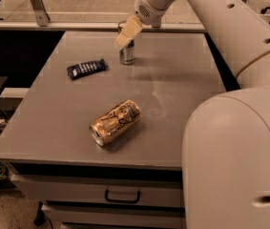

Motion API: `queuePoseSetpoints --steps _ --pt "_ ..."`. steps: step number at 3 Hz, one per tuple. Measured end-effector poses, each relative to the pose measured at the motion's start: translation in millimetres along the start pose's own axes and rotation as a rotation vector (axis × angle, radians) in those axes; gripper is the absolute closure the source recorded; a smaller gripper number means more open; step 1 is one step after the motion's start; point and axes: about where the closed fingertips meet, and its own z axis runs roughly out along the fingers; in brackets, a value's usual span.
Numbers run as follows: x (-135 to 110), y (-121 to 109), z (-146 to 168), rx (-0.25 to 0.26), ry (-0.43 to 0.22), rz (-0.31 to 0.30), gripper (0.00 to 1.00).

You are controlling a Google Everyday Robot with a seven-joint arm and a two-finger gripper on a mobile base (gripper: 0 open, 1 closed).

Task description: Pick redbull can

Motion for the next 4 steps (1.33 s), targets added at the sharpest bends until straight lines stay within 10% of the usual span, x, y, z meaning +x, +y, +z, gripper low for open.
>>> queuePoseSetpoints --steps 2,4 --pt "-11.9 -0.1 16.2 -0.02 -0.014 0.018 0.0" --pt "-17.4 7.3 14.8 -0.048 -0.014 0.016 0.42"
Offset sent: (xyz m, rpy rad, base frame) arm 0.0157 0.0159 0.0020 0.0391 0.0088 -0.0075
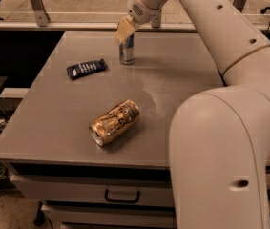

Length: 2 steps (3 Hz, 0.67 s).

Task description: Pick redbull can

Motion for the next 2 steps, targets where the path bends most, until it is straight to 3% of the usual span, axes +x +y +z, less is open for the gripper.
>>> queuePoseSetpoints --steps 2 --pt "-12.4 8.1 -14.8 -0.007 -0.007 -0.031 0.9"
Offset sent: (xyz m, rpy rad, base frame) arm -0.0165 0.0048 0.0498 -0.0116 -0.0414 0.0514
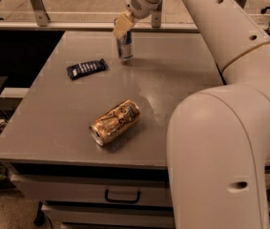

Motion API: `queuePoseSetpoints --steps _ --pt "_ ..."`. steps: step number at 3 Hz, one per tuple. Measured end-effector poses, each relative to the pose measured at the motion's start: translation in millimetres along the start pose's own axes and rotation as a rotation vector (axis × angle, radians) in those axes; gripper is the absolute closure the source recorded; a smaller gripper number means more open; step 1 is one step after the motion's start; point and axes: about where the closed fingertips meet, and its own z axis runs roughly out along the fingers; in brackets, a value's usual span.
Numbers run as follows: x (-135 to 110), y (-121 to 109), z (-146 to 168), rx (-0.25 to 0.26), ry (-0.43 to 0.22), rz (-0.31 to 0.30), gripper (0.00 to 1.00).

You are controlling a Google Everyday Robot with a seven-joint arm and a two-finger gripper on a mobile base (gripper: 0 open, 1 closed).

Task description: Pick redbull can

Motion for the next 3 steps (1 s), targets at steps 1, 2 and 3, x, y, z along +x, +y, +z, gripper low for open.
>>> queuePoseSetpoints --steps 1,2,3 --pt "-10.9 6.7 -19.7 -0.009 -0.017 -0.032 1.0" --pt "-27.3 23.4 -69.9 -0.033 -0.07 -0.073 1.0" --pt "-27.3 23.4 -69.9 -0.033 -0.07 -0.073 1.0"
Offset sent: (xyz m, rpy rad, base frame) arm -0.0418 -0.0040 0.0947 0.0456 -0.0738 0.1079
